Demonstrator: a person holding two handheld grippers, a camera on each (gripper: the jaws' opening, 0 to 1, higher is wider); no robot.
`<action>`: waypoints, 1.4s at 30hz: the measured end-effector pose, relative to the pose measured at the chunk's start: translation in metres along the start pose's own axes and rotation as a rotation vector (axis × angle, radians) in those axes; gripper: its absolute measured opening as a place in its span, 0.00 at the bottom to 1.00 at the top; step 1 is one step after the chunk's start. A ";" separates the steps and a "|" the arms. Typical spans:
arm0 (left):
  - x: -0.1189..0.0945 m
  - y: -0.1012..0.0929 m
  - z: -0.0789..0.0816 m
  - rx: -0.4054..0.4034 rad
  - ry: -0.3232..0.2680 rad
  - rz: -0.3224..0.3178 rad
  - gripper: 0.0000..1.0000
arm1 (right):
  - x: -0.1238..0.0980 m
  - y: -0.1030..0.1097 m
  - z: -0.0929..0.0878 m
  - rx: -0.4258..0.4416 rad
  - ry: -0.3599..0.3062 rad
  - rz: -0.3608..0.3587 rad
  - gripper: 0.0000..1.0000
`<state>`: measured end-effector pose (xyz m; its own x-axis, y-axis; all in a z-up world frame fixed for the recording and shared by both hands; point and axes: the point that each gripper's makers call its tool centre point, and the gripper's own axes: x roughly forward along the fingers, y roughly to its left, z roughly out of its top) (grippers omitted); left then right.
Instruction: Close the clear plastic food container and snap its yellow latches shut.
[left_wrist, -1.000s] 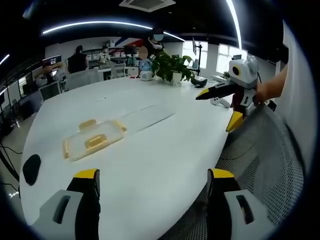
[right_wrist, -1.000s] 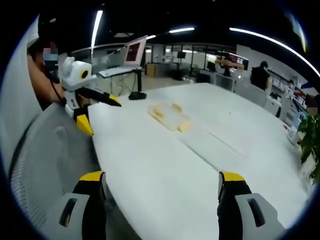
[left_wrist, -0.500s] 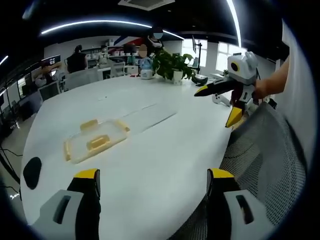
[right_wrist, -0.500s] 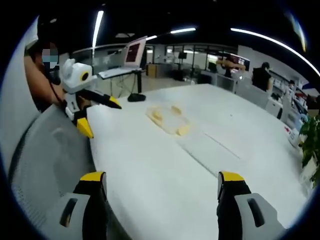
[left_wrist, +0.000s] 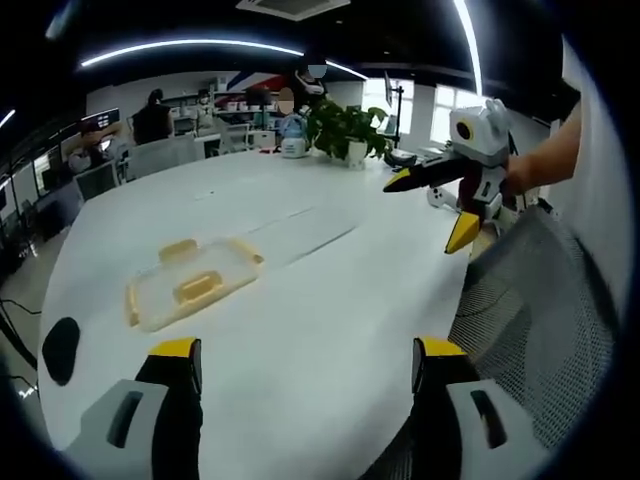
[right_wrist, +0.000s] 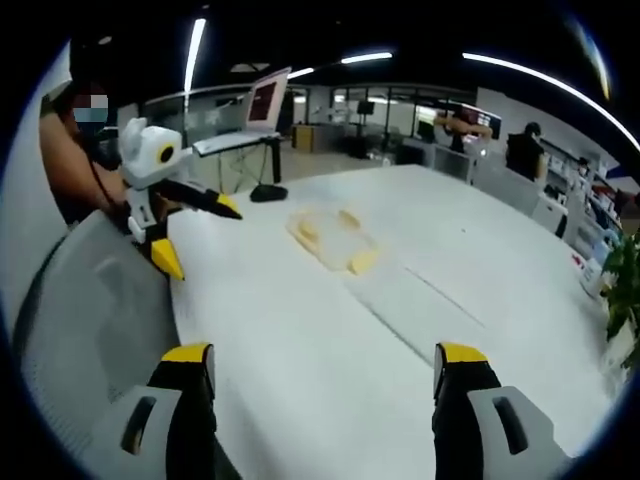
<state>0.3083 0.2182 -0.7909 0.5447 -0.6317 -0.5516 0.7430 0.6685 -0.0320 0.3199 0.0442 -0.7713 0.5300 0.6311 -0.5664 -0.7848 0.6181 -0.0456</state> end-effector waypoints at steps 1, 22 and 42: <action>0.000 0.000 0.000 0.002 0.002 -0.001 0.88 | 0.001 0.000 0.000 0.000 0.000 0.001 0.92; 0.011 0.020 0.009 0.030 0.014 -0.003 0.87 | 0.018 -0.010 0.002 -0.027 0.014 0.016 0.90; 0.012 0.038 0.014 0.057 0.024 -0.010 0.87 | 0.034 -0.020 0.013 -0.094 0.035 0.052 0.88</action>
<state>0.3484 0.2307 -0.7871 0.5283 -0.6278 -0.5716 0.7695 0.6386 0.0099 0.3584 0.0597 -0.7789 0.4777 0.6435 -0.5981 -0.8384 0.5373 -0.0915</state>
